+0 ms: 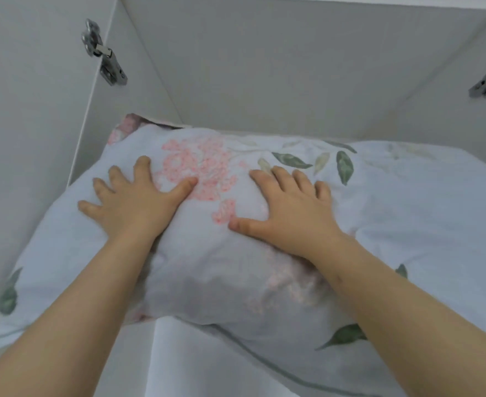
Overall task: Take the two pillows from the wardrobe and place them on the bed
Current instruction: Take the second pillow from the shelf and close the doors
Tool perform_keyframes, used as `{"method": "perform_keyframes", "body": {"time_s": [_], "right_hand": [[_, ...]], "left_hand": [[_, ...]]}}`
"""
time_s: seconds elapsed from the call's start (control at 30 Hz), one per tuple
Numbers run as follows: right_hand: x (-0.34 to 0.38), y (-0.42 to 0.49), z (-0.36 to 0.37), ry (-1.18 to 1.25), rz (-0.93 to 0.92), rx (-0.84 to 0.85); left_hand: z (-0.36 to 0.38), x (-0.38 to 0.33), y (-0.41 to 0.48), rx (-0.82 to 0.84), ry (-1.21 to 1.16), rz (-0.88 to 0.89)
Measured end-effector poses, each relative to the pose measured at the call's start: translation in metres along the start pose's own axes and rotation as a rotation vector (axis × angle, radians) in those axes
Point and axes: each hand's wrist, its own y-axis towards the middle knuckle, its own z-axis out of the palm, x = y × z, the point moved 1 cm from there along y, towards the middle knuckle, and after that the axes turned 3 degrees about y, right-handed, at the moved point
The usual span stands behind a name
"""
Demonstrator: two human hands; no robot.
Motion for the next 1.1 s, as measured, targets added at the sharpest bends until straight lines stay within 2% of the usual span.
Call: {"method": "perform_keyframes", "body": {"time_s": [0.17,0.33,0.53,0.6,0.67,0.77,0.93,1.03,1.1], "right_hand": [[0.008,0.008,0.022,0.01,-0.001,-0.19],[0.009,0.006,0.028,0.079,-0.105,-0.306],[0.018,-0.031,0.037,0.088,-0.186,-0.459],[0.019,-0.053,0.04,0.115,-0.158,-0.398],[0.02,-0.074,0.041,0.18,-0.063,-0.255],[0.019,-0.108,0.055,0.334,0.059,-0.057],[0.019,-0.173,0.086,0.489,0.194,0.049],[0.015,-0.212,0.091,0.418,0.173,0.207],[0.014,-0.228,0.084,0.426,0.142,0.213]], "left_hand": [[0.001,0.006,0.008,-0.037,-0.054,-0.006],[-0.002,0.019,0.016,-0.126,-0.132,0.079],[-0.019,0.033,-0.011,-0.09,-0.385,0.198],[-0.027,0.037,-0.022,-0.076,-0.471,0.252],[-0.035,0.036,-0.034,-0.068,-0.513,0.333],[-0.045,0.027,-0.06,-0.07,-0.459,0.481],[-0.043,0.011,-0.12,-0.021,-0.334,0.721],[-0.033,0.014,-0.156,0.118,-0.319,0.739],[-0.022,0.025,-0.176,0.204,-0.337,0.717]]}}
